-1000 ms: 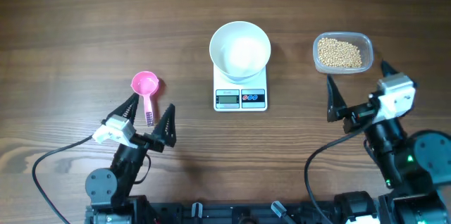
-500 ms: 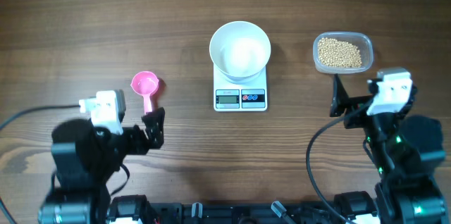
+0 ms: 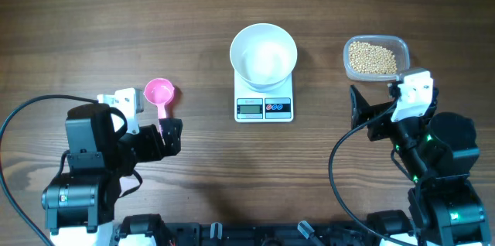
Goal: Scoop item into bowl and weigh 150g on scale
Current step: 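Move the left gripper toward the pink scoop handle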
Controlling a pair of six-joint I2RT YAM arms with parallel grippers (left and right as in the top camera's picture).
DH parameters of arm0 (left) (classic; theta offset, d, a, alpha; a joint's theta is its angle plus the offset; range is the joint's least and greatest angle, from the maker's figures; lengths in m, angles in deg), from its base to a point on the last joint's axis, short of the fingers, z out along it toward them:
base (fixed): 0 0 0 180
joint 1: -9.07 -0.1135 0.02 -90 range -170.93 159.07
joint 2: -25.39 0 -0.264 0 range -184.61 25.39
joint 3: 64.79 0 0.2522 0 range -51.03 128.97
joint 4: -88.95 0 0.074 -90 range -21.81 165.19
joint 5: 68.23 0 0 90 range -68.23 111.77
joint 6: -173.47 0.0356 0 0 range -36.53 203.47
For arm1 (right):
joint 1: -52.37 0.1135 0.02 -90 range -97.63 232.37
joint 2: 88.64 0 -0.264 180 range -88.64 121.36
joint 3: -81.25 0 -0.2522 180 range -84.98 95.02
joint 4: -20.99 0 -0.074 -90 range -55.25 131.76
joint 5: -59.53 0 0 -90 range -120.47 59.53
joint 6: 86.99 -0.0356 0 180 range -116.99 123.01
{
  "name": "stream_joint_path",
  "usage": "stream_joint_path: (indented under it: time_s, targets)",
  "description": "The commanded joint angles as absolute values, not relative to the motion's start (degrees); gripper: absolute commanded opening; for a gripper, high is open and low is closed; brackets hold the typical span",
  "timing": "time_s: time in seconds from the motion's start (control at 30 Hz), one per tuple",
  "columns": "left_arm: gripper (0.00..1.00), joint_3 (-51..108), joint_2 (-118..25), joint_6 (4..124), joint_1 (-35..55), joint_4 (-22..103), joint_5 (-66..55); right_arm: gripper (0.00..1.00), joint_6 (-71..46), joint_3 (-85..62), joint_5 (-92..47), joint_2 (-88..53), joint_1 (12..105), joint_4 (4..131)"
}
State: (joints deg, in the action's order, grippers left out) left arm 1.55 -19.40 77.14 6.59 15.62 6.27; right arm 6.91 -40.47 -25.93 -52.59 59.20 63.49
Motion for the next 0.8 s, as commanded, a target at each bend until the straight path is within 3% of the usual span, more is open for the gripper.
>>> stream_joint_path:
  time_s: [0.0, 0.3, 0.4, 0.77]
  targets:
    - [1.0, 2.64, -19.19, 76.61, 6.27, 15.78, 5.26, 1.0, 5.99, -39.6, -24.6, -52.85, 59.46, 63.35]
    - [1.0, 2.62, -19.21, 76.33, 6.27, 16.67, 2.75, 1.0, 5.82, -39.6, -23.94, -52.85, 59.46, 63.35]
    - [1.0, 2.62, -20.12, 70.3, 6.29, 16.37, 3.62, 1.0, 5.77, -39.6, -23.94, -52.85, 59.46, 63.35]
    - [1.0, 5.09, -38.75, 67.96, 6.29, 7.12, 7.14, 1.0, 3.87, -39.6, -22.11, -52.85, 59.46, 63.38]
